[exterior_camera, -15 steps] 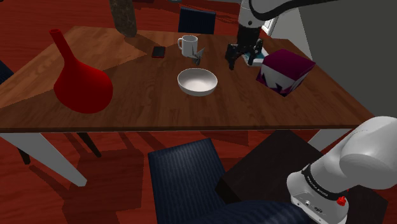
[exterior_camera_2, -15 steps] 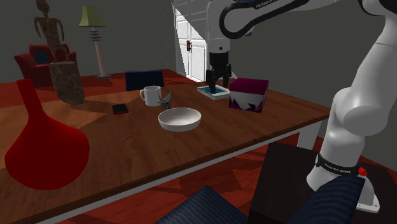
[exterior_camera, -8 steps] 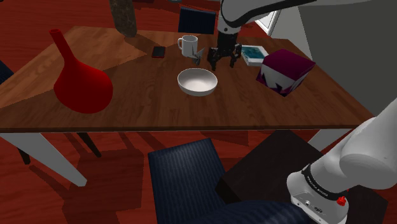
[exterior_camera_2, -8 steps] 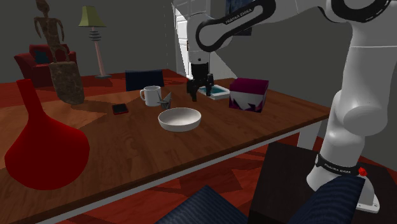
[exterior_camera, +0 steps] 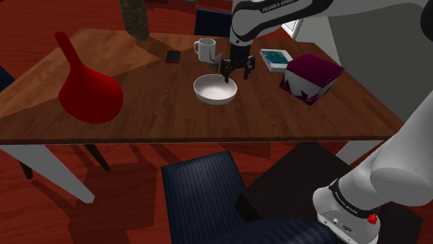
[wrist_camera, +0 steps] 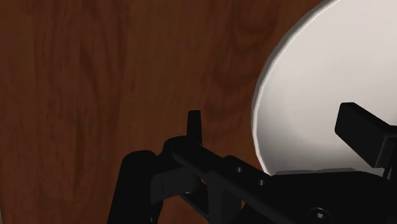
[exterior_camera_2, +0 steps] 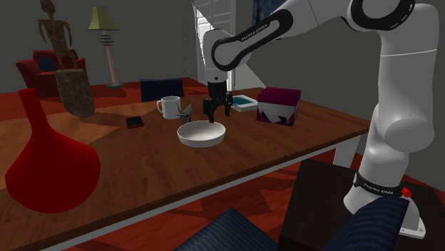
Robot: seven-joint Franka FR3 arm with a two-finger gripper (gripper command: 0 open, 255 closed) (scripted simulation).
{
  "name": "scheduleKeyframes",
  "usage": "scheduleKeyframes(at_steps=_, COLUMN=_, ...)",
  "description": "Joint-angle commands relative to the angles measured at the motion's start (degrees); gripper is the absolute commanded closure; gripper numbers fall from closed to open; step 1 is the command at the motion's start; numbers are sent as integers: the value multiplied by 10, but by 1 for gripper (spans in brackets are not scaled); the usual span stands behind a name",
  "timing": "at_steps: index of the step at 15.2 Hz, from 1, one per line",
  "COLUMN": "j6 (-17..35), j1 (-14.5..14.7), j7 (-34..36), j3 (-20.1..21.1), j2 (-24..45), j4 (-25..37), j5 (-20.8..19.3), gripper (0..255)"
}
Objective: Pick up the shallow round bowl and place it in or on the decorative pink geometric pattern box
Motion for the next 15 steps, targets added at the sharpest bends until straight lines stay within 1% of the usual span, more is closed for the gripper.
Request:
scheduleKeyframes(at_steps=1, j6=14, j1=0, j7=0, j3=0, j2=5, j4=-9, j5=0, gripper=0)
scheduleKeyframes(at_steps=9, j6=18, j1=0, j7=0, j3=0, j2=6, j4=-12, j5=-1, gripper=0)
scheduleKeyframes(at_steps=10, j6=18, j1=0, j7=0, j3=0, j2=6, j4=-12, j5=-1, gripper=255)
scheduleKeyframes(at_steps=15, j6=18, j1=0, j7=0, j3=0, j2=6, j4=-12, j5=-1, gripper=255)
